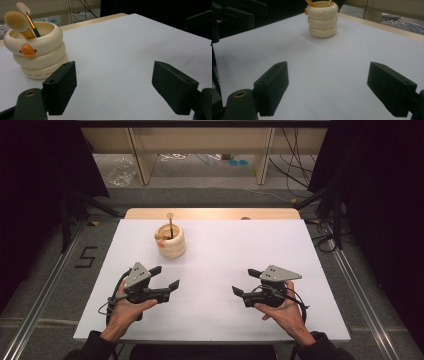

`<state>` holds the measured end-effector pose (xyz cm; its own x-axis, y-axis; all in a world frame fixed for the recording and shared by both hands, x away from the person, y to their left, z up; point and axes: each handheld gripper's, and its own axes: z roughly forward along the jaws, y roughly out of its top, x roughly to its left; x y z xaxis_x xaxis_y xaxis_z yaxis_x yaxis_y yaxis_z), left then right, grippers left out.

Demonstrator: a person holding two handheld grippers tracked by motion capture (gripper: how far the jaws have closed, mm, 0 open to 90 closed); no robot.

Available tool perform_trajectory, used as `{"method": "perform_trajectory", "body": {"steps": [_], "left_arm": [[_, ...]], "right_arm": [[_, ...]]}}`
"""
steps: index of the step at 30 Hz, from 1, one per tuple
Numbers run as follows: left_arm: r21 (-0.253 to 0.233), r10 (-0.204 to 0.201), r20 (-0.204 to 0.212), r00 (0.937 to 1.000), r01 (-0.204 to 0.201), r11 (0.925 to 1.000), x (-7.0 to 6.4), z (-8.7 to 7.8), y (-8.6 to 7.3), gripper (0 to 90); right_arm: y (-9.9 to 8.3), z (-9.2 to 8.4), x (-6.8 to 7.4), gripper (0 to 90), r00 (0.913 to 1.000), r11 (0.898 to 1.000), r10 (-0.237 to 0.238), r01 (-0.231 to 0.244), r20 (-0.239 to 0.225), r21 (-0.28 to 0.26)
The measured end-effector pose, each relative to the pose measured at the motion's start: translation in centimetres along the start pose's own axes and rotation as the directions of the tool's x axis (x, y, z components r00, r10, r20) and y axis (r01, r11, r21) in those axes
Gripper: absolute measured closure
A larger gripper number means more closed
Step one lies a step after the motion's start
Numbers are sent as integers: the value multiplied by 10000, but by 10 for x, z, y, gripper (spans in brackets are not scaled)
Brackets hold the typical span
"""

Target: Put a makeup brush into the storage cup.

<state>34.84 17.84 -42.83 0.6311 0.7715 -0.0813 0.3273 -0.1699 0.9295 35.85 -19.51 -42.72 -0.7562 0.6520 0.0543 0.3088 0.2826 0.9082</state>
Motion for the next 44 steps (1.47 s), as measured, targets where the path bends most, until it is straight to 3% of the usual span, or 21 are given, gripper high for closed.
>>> {"method": "perform_trajectory", "body": {"steps": [3,5,8,15,44], "left_arm": [[51,127,94,9999,-127,9999,-1,-2,-2,195],[29,-110,120,9999,110,9999,-3,-3,-5,194],[112,74,198,9998,-76,9999,-4,-5,-8,191],[35,-142,292,9995,141,9999,-6,-10,-12,186],[372,-45,286,9996,34,9993,-10,-12,-23,184]], "right_arm": [[0,1,0,182,10000,10000,-31,31,9,-19],[0,1,1,182,10000,10000,-22,22,8,-33],[0,0,1,182,10000,10000,-6,6,-16,-22],[0,0,1,182,10000,10000,-20,20,12,-81],[-1,2,2,182,10000,9999,25,-25,-5,-119]]}}
